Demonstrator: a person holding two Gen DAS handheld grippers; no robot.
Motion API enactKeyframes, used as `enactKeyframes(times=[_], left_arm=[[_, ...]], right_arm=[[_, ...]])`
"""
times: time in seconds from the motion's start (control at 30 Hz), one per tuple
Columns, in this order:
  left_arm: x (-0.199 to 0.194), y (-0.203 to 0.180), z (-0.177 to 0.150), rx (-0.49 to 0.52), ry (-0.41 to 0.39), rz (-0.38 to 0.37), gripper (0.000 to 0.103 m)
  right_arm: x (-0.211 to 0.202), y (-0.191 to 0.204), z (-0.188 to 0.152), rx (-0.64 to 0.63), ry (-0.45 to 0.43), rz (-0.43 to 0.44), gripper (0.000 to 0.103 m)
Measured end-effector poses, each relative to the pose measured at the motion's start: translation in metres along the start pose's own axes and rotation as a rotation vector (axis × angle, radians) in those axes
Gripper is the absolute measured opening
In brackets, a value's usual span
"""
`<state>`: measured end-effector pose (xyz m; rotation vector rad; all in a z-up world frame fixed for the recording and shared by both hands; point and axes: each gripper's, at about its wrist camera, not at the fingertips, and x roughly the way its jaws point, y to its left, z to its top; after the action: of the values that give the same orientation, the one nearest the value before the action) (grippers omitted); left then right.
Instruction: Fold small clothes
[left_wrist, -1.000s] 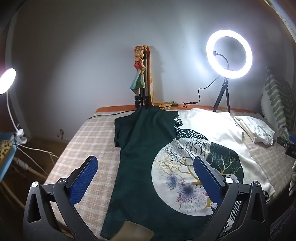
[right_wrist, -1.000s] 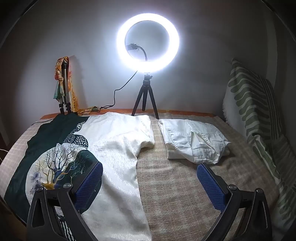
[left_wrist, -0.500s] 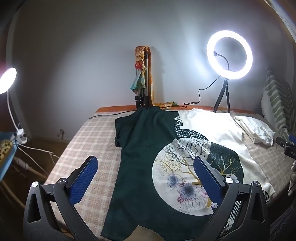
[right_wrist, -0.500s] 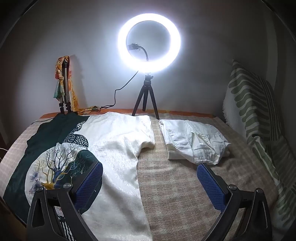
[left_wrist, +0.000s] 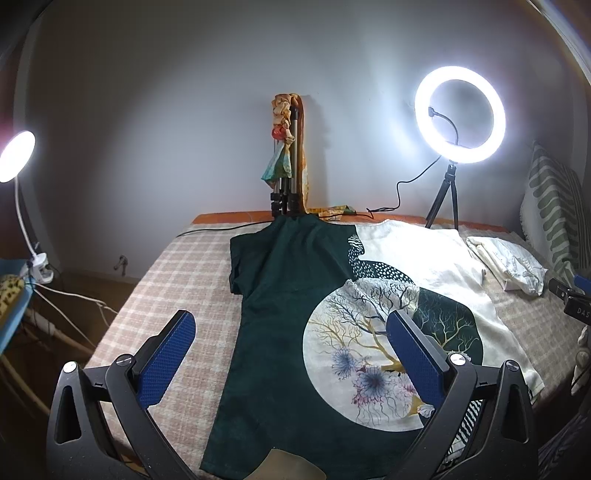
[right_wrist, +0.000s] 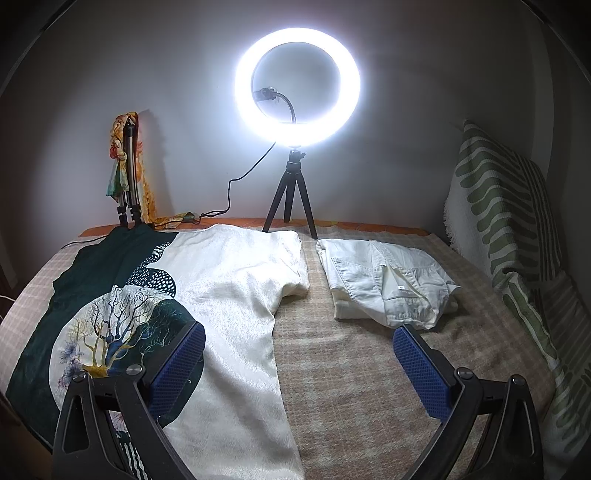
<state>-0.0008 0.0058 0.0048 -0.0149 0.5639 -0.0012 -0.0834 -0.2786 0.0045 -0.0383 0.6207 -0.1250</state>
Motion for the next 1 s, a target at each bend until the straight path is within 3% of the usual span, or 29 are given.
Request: enactKeyframes(times=[1.0], left_arm=[[0.0011, -0.0002, -0.0025, 0.007, -0.001, 0.014, 0.103]], right_arm=[[0.0001, 0.0005, 0.0007, 0.0, 0.0, 0.002, 0.103]])
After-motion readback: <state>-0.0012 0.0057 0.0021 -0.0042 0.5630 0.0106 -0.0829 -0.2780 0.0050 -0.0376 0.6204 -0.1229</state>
